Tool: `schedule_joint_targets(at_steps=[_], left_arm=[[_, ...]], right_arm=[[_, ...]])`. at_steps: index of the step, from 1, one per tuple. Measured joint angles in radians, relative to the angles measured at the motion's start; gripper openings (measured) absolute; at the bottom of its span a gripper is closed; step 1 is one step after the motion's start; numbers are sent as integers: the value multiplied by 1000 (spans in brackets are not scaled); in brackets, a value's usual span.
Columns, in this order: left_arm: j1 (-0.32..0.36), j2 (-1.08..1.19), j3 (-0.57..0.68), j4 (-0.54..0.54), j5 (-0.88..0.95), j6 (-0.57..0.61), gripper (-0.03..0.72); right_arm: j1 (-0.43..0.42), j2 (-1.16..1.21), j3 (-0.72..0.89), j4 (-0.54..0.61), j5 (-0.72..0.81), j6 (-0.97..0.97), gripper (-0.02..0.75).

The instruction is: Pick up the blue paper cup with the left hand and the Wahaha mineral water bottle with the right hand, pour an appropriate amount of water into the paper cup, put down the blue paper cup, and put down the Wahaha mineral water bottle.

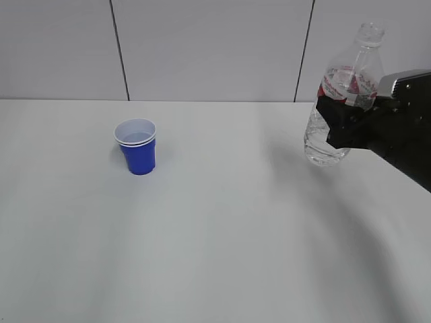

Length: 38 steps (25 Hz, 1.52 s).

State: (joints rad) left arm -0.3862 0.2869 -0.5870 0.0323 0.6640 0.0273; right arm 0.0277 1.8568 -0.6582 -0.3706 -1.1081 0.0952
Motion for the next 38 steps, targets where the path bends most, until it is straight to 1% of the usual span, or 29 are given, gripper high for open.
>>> schedule_joint_targets(at_steps=[4,7,8,9,16,22,26,32,38], left_arm=[[0,-103,-44,6,180,0,552],[0,-131,-47,6,235,0,552],[0,-145,-47,6,296,0,552],[0,-149,-47,6,321,0,552],[0,-158,-47,-25,484,0,552],[0,-158,30,-23,501,0,552],[0,-168,55,-23,459,0,552],[0,-175,57,-23,449,0,552],[0,-175,57,-22,447,0,552]], right_arm=[[0,0,0,2,0,0,421],[0,0,0,2,0,0,421],[0,0,0,2,0,0,421],[0,0,0,2,0,0,421],[0,0,0,2,0,0,421],[0,0,0,2,0,0,421],[0,0,0,2,0,0,421],[0,0,-6,2,0,20,421],[0,0,-73,-31,13,45,421]])
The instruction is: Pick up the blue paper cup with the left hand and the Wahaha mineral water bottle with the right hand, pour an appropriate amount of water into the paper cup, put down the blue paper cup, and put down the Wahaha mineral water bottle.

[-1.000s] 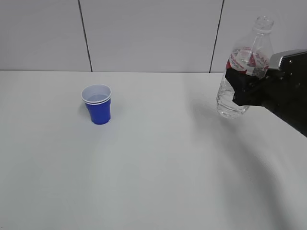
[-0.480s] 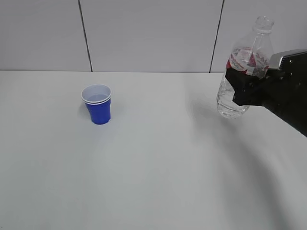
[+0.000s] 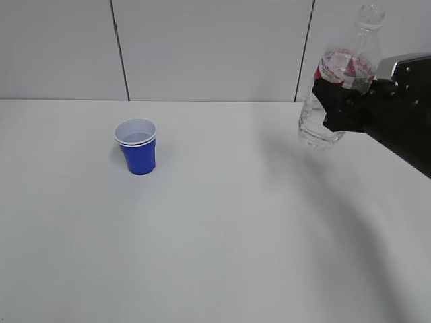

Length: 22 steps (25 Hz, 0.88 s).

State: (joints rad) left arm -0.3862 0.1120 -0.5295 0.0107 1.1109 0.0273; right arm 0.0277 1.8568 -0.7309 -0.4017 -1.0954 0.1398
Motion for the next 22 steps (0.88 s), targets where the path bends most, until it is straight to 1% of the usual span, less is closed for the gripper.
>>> schedule_joint_targets(at_steps=[8,14,22], left_arm=[[0,0,0,0,-3,0,546],[0,0,0,0,-4,0,533],[0,0,0,0,-6,0,531]], right_arm=[[0,9,-107,-59,131,46,421],[0,94,-165,-107,142,117,421],[0,176,-191,-109,140,124,421]])
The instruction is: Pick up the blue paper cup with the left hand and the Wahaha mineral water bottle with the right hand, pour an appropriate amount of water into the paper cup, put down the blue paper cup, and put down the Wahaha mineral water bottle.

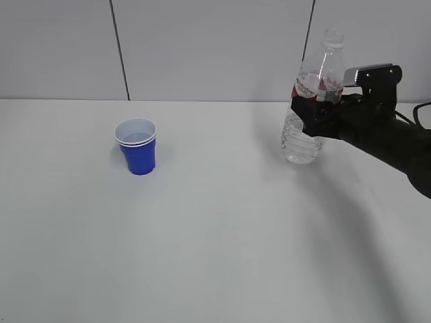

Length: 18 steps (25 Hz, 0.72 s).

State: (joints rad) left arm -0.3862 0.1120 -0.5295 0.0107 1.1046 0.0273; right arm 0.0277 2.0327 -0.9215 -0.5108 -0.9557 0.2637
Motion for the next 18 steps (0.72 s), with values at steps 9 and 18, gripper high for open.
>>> schedule_joint_targets(at_steps=[9,18], left_arm=[[0,0,0,0,0,0,531],[0,0,0,0,0,0,517]], right_arm=[[0,67,-39,-2,-32,1,421],[0,89,-41,-6,-34,-98,421]])
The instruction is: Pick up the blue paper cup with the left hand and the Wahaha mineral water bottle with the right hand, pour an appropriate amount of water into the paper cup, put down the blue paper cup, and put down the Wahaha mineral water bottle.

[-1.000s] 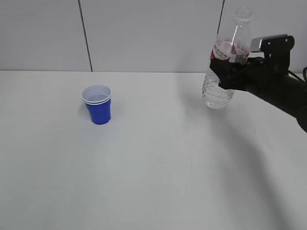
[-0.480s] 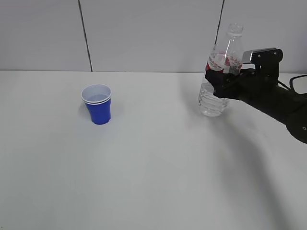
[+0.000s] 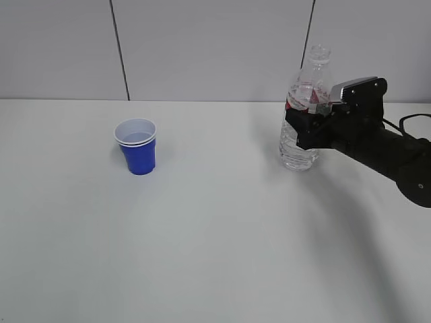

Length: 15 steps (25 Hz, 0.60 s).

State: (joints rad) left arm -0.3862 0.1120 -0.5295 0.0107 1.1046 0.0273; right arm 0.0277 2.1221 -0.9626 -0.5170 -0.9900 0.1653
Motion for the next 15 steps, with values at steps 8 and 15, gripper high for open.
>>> schedule_joint_targets(at_steps=[8,15], left_arm=[[0,0,0,0,0,0,515],[0,0,0,0,-2,0,514]], right_arm=[[0,0,0,0,0,-8,421],[0,32,-2,5,-18,-8,421]])
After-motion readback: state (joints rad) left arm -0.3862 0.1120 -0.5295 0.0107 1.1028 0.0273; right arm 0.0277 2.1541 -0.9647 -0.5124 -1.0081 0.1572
